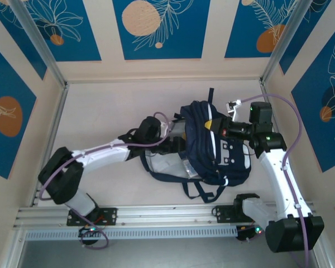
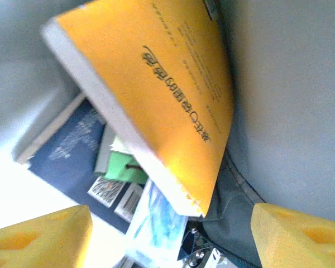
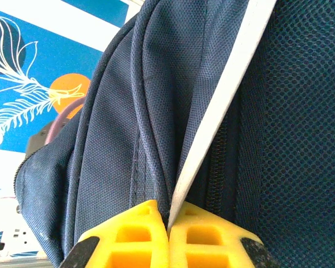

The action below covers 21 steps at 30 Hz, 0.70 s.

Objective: Pack books, pencil case, and school supplies into a backpack

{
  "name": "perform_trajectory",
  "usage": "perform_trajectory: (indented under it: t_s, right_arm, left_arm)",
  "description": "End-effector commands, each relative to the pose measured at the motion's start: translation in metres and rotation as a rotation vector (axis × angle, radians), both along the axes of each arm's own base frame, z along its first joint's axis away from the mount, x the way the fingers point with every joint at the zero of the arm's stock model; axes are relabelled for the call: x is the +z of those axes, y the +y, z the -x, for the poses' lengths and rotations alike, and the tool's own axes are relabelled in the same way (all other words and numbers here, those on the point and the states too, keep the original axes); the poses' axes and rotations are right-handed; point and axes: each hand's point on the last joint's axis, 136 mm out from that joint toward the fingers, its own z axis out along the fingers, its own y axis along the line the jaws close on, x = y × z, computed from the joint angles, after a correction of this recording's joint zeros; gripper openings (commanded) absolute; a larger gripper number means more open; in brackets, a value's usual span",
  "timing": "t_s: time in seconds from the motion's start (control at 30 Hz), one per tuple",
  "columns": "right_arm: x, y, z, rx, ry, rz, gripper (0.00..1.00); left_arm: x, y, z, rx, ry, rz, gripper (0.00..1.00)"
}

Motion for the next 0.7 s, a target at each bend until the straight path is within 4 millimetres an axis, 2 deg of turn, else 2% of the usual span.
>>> perform_trajectory:
  t_s: [0.0,0.17,0.27,0.43,0.53,0.67]
  right_arm:
    - [-0.015,-0.007,0.004,-0.032,0.018,0.088,0.0]
    - [-0.045,0.008,0.009,0.025,0.076,0.156,0.0]
    - [-0.07,0.026,0.012,0.068,0.1,0.243,0.0]
    - [-0.11,0.057,0.015,0.137,0.144,0.399,0.05]
    - [-0.129,0.075,0.016,0.171,0.149,0.454,0.14]
    - [-0.149,0.094,0.023,0.234,0.142,0.583,0.3]
  left_arm:
    - [0.015,0.036,-0.009,0.079,-0.089,-0.076,0.75]
    - [0.028,0.087,-0.021,0.22,-0.131,-0.178,0.76]
    - [0.032,0.116,-0.029,0.323,-0.141,-0.208,0.79]
    - [0.026,0.164,-0.042,0.491,-0.149,-0.284,0.86]
    - [0.022,0.172,-0.048,0.529,-0.139,-0.291,0.88]
    - [0.013,0.162,-0.055,0.502,-0.111,-0.292,0.89]
